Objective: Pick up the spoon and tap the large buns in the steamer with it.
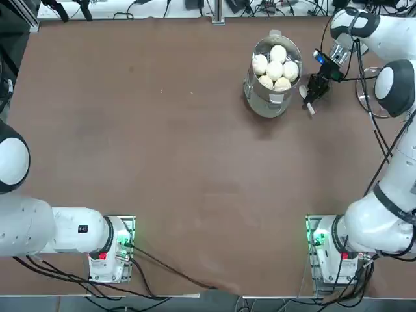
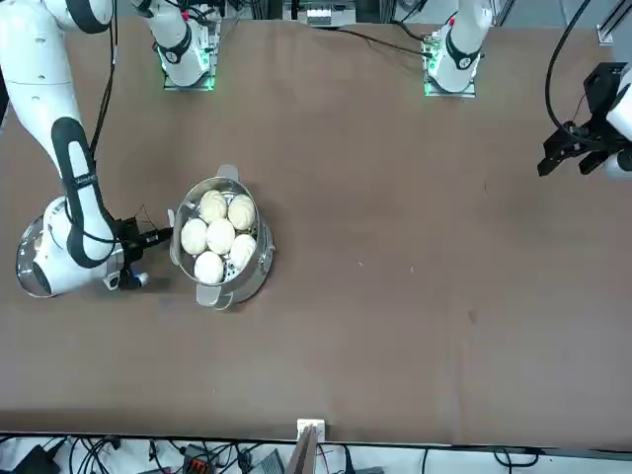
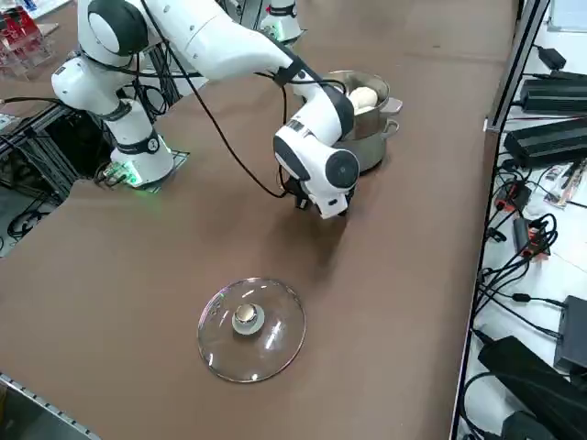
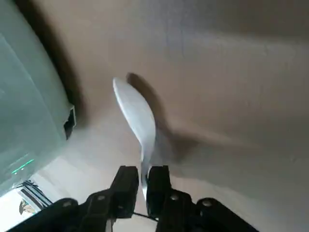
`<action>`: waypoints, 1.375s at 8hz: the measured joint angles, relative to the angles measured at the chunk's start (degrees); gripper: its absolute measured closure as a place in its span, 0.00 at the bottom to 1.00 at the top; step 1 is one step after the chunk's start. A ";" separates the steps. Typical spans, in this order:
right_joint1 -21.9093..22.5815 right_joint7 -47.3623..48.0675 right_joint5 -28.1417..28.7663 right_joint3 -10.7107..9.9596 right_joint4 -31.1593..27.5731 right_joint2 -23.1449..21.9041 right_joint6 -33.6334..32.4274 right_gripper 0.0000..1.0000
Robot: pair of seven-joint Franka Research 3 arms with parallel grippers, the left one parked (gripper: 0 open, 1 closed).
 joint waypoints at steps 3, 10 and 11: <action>-0.11 -0.10 0.00 -0.01 0.01 0.38 0.30 0.54; -0.77 0.15 -2.92 -4.03 3.07 -12.14 -0.82 0.00; -0.78 1.30 -5.36 -4.13 4.29 -15.86 -0.89 0.00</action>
